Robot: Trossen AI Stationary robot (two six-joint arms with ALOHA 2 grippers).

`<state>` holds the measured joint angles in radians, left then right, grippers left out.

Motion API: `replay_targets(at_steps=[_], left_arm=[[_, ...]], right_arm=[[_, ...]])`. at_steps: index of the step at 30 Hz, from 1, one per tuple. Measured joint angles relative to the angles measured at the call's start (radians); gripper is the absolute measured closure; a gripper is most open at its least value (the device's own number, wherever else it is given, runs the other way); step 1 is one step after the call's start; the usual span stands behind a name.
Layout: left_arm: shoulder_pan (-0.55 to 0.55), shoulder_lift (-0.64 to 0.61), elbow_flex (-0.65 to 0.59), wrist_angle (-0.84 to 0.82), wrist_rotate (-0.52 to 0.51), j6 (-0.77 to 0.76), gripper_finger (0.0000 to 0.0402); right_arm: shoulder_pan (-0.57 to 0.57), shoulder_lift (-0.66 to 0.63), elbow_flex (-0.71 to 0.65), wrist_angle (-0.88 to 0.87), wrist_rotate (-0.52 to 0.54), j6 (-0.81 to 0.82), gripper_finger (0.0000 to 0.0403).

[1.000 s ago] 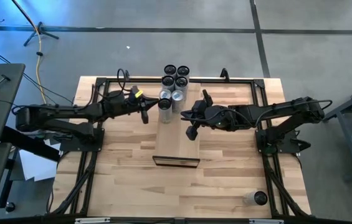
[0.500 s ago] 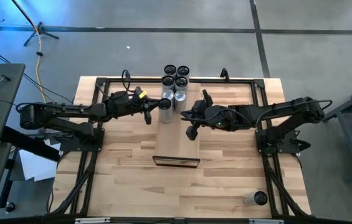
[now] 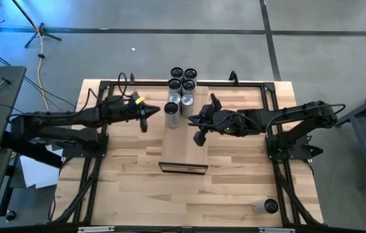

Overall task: Place canned beverage on shelf
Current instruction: Adjust the soda cans on the shelf

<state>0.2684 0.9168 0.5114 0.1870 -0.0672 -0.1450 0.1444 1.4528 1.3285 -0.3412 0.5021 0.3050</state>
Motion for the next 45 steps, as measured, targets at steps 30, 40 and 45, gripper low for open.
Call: replay_targets(at_steps=[30, 40, 45], left_arm=[[-0.236, 0.198, 0.0, 0.184, -0.032, 0.0, 0.0401], [-0.205, 0.205, 0.0, 0.197, -0.028, 0.0, 0.0401], [-0.203, 0.205, 0.0, 0.218, -0.021, 0.016, 0.0401]], right_arm=[[-0.014, 0.0, 0.0, -0.021, 0.001, 0.008, 0.0403], [-0.014, 0.0, 0.0, -0.02, 0.001, 0.008, 0.0403], [-0.014, 0.0, 0.0, -0.021, 0.001, 0.008, 0.0403]])
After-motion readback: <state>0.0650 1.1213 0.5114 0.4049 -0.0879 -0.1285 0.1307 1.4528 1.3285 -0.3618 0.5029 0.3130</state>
